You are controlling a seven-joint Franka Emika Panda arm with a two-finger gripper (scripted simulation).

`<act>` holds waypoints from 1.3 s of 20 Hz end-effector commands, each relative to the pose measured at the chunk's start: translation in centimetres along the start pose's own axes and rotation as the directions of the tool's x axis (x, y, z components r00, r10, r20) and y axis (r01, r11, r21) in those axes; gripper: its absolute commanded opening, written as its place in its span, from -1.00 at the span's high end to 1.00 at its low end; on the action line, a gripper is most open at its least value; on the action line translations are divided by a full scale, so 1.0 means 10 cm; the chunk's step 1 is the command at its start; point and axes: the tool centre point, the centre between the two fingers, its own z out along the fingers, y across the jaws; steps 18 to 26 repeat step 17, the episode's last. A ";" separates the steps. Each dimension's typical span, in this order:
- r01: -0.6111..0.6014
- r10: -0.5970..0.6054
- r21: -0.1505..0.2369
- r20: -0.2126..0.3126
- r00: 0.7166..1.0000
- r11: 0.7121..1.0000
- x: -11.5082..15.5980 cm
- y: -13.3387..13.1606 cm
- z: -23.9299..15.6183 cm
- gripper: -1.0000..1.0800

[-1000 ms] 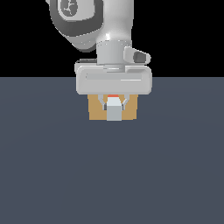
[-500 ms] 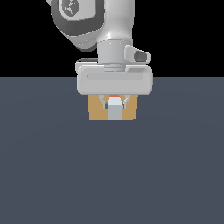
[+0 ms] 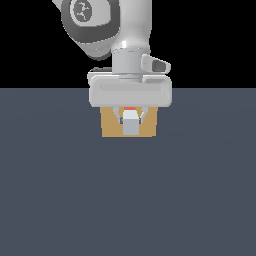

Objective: Insert the peg into the horizontal hole in a box.

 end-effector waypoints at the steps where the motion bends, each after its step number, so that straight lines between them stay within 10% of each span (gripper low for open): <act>1: 0.002 -0.002 -0.004 -0.001 1.000 1.000 0.14 0.01 -0.02 1.00; 13: 0.002 -0.002 -0.006 -0.001 1.000 1.000 1.01 0.01 -0.03 1.00; 26: 0.002 -0.002 -0.006 -0.001 1.000 1.000 1.08 0.01 -0.03 1.00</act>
